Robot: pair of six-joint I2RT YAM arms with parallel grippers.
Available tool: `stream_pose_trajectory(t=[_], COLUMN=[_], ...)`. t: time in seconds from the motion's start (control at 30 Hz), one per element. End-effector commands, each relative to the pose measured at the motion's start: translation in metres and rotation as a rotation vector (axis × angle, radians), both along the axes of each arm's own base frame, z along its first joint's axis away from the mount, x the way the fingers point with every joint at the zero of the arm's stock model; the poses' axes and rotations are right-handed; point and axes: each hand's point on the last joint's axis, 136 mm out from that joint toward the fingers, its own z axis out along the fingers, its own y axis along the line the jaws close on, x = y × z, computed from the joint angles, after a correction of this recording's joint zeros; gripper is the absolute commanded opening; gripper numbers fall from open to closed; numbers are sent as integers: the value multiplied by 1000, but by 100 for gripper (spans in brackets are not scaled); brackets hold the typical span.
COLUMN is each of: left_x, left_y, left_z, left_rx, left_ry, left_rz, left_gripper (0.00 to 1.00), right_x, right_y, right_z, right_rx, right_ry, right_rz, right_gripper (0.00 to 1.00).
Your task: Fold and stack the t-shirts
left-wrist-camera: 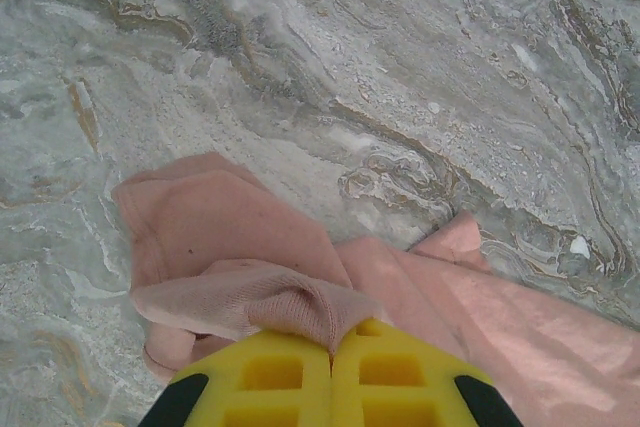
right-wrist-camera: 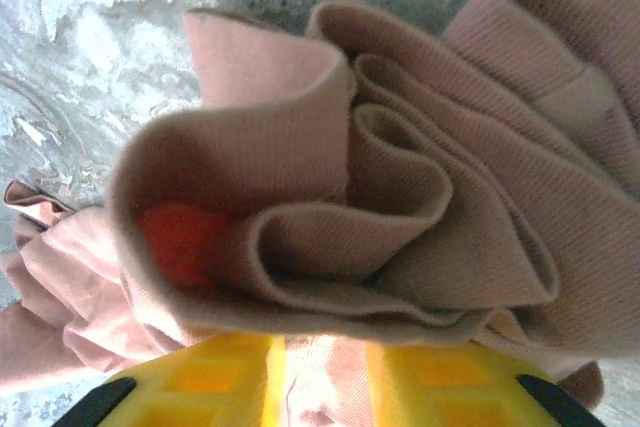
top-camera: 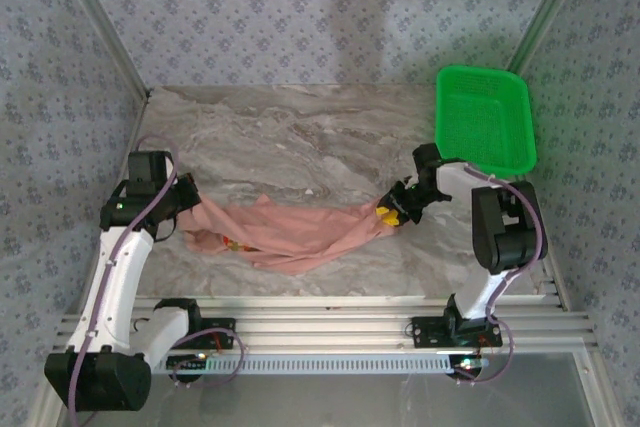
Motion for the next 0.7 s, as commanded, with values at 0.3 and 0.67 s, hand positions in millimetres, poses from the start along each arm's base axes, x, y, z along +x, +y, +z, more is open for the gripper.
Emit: stream_pose_trajectory(t=[0.3, 0.67], left_x=[1, -2], left_y=[0, 0], left_z=[17, 17], left_rx=[6, 7], left_ry=[-52, -52], left_rz=[-8, -8], left_gripper=[0, 0], right_x=[19, 19], right_y=[-16, -16], right_z=[-7, 13], right_rx=[-54, -26], right_ry=[-39, -90], right_rz=[-80, -96], right_gripper=[10, 0])
